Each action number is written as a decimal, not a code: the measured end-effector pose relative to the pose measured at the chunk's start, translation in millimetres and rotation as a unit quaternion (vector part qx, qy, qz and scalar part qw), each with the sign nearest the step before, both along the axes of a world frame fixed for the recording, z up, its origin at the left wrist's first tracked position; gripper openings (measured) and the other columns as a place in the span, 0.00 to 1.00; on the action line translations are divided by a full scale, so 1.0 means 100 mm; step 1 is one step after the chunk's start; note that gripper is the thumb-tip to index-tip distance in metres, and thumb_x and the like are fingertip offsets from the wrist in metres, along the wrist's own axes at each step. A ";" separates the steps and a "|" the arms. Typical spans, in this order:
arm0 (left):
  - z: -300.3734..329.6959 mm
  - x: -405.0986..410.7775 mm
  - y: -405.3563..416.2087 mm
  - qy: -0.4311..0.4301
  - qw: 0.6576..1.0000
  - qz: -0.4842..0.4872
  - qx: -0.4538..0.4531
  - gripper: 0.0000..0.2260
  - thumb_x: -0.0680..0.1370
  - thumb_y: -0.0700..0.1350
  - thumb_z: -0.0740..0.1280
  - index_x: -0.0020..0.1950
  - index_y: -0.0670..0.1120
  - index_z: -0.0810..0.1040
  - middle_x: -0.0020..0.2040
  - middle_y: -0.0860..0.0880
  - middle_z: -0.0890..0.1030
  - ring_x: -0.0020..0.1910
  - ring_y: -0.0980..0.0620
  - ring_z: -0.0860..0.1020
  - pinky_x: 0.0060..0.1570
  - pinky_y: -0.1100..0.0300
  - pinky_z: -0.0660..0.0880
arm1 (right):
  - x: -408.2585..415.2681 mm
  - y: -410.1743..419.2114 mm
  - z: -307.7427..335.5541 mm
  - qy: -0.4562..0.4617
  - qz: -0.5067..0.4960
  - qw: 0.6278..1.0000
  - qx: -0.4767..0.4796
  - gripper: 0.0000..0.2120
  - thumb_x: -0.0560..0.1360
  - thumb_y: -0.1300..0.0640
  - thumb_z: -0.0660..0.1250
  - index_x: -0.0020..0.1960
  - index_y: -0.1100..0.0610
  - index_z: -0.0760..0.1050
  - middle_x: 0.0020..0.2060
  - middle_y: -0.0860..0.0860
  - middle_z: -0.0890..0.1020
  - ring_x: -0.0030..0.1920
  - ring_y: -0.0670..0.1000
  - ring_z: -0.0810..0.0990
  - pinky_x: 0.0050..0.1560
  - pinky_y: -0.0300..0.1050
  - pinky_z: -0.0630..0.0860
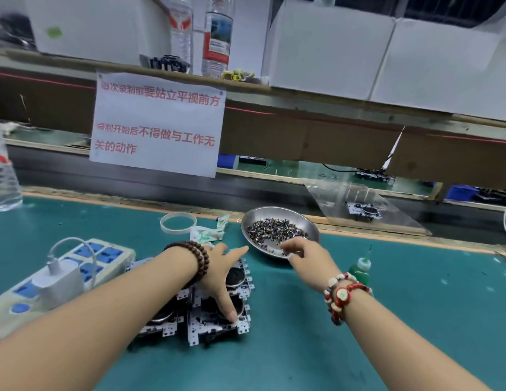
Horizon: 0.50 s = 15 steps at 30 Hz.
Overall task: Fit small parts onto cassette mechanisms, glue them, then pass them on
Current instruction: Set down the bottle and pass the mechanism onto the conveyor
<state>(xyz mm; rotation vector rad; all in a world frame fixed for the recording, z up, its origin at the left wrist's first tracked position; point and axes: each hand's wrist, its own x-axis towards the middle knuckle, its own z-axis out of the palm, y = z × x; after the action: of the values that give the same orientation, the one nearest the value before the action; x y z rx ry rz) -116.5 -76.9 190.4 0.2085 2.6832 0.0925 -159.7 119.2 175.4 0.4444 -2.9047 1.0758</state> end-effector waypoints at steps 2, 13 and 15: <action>-0.03 -0.03 -0.04 -0.008 1.000 0.003 0.015 0.59 0.60 0.63 0.76 0.74 0.58 0.35 0.75 0.47 0.50 0.74 0.46 0.53 0.72 0.48 0.56 | -0.17 -0.08 0.04 0.007 0.014 0.999 0.042 0.14 0.77 0.64 0.58 0.56 0.53 0.78 0.54 0.48 0.81 0.49 0.45 0.75 0.50 0.31 0.66; -0.06 -0.04 -0.09 0.116 0.987 -0.018 0.110 0.53 0.63 0.60 0.74 0.70 0.66 0.34 0.70 0.56 0.51 0.71 0.50 0.55 0.69 0.44 0.57 | -0.94 -0.30 -0.19 -0.049 0.051 0.963 0.259 0.06 0.74 0.59 0.67 0.43 0.50 0.72 0.48 0.49 0.79 0.50 0.49 0.77 0.50 0.36 0.70; -0.03 -0.02 -0.01 0.169 0.972 -0.036 0.157 0.52 0.63 0.56 0.74 0.66 0.69 0.33 0.68 0.60 0.48 0.71 0.52 0.51 0.69 0.41 0.55 | -1.02 -0.33 -0.22 -0.052 0.056 0.960 0.270 0.09 0.74 0.61 0.66 0.40 0.50 0.69 0.45 0.47 0.77 0.46 0.47 0.74 0.46 0.36 0.68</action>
<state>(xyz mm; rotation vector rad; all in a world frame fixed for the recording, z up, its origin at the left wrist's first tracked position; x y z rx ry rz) -118.8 -78.2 187.1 0.4550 2.9823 0.5039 -262.0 86.6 153.5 0.5773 -3.2796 0.2912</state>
